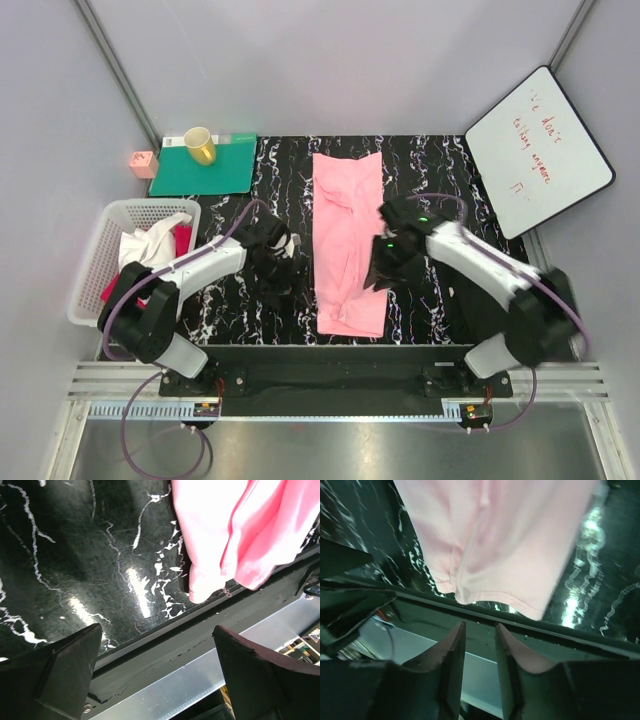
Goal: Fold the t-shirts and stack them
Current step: Rotate the tshirt 90 degrees
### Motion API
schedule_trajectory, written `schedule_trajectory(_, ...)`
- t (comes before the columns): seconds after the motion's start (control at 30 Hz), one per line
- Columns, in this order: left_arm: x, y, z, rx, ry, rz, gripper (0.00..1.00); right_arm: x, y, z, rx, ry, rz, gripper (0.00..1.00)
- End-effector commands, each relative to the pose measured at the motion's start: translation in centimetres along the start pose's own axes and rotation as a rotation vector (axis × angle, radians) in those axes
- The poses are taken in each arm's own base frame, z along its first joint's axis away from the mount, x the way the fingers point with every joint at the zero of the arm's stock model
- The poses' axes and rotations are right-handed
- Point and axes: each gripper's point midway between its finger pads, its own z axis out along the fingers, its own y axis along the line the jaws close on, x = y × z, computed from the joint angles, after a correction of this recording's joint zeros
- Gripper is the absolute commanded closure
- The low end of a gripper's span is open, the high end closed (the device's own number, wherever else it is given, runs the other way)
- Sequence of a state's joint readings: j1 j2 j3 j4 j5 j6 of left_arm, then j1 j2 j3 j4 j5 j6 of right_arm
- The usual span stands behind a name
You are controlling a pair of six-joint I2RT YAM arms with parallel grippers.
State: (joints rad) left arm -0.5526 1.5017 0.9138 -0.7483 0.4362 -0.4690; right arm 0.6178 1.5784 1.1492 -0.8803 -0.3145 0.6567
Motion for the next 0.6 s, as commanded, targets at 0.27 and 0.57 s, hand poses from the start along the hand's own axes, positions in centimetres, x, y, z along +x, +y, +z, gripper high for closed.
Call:
schedule_trajectory(0.27,1.9,-1.4,2.8,0.205,-0.008,-0.167,0.02,6.8,-5.7,1.8,-0.216,0.005,0.400,0.45)
schedule_trajectory(0.57,3.4,-3.2,5.9,0.256,0.051,-0.190,0.16,7.2,-6.8,4.8,-0.210,0.041,0.460,0.38)
